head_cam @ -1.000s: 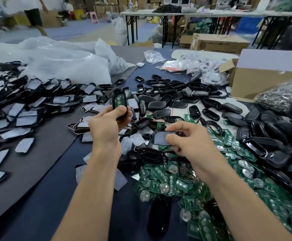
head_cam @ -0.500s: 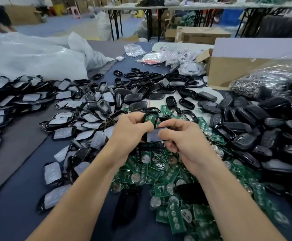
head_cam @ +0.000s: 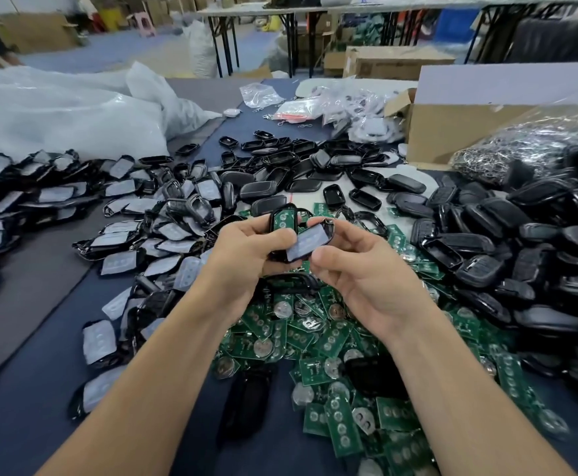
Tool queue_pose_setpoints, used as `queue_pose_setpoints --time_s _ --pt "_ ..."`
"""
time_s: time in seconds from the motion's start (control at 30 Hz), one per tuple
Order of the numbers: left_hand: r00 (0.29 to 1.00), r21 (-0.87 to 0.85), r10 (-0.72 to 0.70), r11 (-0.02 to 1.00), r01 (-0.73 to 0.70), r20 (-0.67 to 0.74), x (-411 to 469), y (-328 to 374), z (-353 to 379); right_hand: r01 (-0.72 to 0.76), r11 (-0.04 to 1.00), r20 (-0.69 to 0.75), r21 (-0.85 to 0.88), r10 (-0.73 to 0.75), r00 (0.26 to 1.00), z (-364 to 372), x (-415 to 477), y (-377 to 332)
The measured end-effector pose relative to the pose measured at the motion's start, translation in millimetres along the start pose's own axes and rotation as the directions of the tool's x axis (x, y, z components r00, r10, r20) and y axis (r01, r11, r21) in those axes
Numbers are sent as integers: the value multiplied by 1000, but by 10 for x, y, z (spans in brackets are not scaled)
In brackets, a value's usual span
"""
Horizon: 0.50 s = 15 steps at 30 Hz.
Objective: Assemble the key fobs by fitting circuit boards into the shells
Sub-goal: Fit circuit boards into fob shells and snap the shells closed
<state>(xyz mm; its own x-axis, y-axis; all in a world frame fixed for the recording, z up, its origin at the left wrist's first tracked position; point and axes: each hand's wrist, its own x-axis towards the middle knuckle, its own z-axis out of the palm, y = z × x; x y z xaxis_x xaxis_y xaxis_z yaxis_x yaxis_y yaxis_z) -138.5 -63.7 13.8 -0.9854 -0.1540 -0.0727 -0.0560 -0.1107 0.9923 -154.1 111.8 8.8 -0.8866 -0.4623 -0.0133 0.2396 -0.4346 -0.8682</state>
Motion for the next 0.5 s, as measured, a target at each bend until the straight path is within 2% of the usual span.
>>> queue_pose_setpoints --time_s 0.33,0.5 --pt "996 22 69 997 -67 -58 -62 46 38 -37 999 -7 16 37 999 -82 20 -12" --pt "980 162 191 970 -179 -62 -112 67 74 -38 998 -13 59 39 999 -89 18 -9"
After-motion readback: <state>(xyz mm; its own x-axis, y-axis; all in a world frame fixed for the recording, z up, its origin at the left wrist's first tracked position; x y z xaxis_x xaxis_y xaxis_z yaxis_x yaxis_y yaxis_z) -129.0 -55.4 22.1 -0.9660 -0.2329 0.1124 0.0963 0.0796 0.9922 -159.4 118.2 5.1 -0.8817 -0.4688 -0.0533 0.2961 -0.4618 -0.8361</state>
